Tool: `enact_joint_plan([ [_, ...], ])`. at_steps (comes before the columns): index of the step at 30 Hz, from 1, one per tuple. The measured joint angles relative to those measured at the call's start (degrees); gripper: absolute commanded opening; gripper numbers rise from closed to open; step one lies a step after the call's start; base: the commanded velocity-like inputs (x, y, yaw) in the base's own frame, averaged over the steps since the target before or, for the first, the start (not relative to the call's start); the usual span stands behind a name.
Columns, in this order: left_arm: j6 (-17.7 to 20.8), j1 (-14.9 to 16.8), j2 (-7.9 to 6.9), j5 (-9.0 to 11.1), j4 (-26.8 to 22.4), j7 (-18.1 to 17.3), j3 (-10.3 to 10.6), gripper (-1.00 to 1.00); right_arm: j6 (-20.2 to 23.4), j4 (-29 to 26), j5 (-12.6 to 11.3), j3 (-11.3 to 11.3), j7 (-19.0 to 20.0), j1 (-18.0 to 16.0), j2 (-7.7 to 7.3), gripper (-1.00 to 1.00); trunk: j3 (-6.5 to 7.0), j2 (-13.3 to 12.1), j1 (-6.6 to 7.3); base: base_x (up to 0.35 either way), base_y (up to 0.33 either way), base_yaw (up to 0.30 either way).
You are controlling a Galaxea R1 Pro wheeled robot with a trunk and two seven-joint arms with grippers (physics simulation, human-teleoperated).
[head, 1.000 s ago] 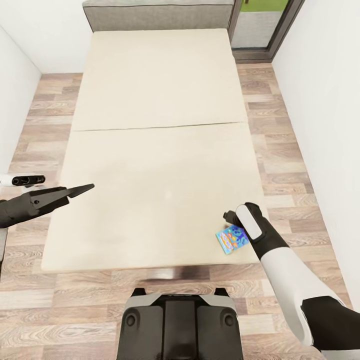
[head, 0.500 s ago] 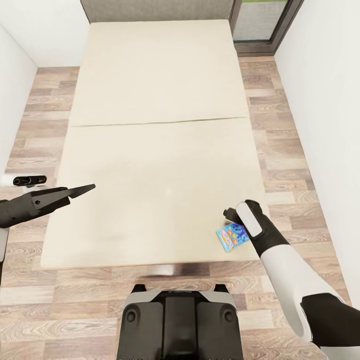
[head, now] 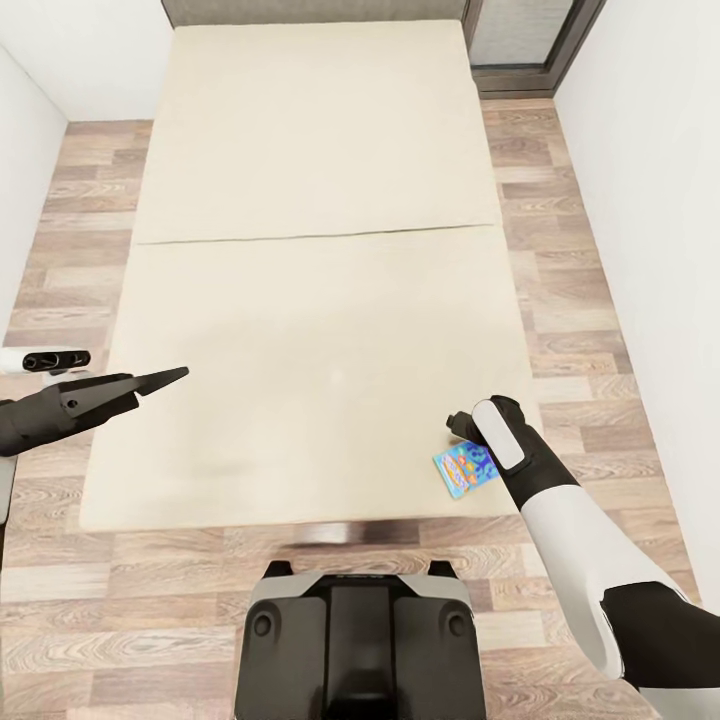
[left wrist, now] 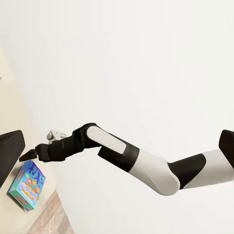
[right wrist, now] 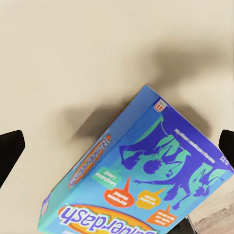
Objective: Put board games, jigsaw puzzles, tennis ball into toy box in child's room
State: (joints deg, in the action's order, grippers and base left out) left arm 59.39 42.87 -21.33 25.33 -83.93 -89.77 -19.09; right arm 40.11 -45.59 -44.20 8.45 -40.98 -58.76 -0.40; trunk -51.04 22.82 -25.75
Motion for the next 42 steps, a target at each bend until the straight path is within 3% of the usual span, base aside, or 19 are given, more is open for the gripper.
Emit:
enact_joint_plan([
  [25, 0.00, 0.00, 0.01, 0.02, 0.00, 0.00, -0.02, 1.00, 0.04, -0.05, 0.20, -0.05, 0.07, -0.51, -0.81, 1.00, -2.37, 0.00, 0.00, 0.000, 0.000, 0.000],
  [42, 0.00, 0.00, 0.24, 0.03, -0.03, 0.00, 0.18, 1.00, -0.18, -0.05, 0.21, 0.07, 0.03, -0.81, -0.23, 1.00, -3.38, 0.00, 0.01, 0.000, 0.000, 0.000],
])
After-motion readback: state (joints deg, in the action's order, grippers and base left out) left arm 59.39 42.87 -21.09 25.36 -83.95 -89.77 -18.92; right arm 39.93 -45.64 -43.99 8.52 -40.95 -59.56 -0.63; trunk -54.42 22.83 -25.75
